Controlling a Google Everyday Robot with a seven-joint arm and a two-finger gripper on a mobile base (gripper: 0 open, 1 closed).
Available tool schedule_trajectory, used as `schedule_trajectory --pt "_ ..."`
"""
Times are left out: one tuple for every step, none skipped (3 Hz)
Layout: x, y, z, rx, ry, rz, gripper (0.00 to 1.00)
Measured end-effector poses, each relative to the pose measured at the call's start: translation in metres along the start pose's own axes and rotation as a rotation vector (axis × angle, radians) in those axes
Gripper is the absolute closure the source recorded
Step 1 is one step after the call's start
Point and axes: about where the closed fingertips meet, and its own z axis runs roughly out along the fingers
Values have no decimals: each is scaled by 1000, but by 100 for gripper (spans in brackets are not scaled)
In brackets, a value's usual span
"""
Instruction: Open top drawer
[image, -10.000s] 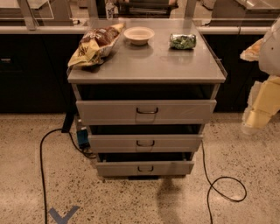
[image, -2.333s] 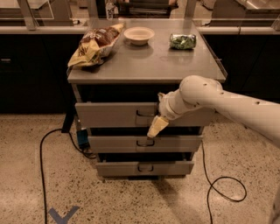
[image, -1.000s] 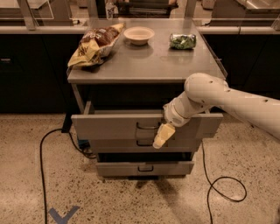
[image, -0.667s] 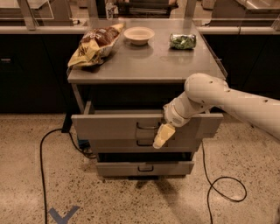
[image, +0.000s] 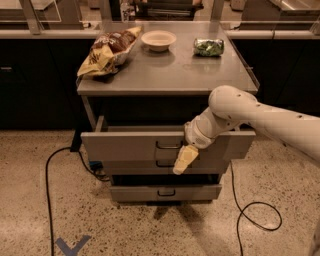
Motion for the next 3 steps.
schedule_trajectory --pt "0 20 -3 -47 -20 1 0" --pt "0 20 -3 -47 -20 1 0" --pt "-2 22 -3 -49 -5 -2 0"
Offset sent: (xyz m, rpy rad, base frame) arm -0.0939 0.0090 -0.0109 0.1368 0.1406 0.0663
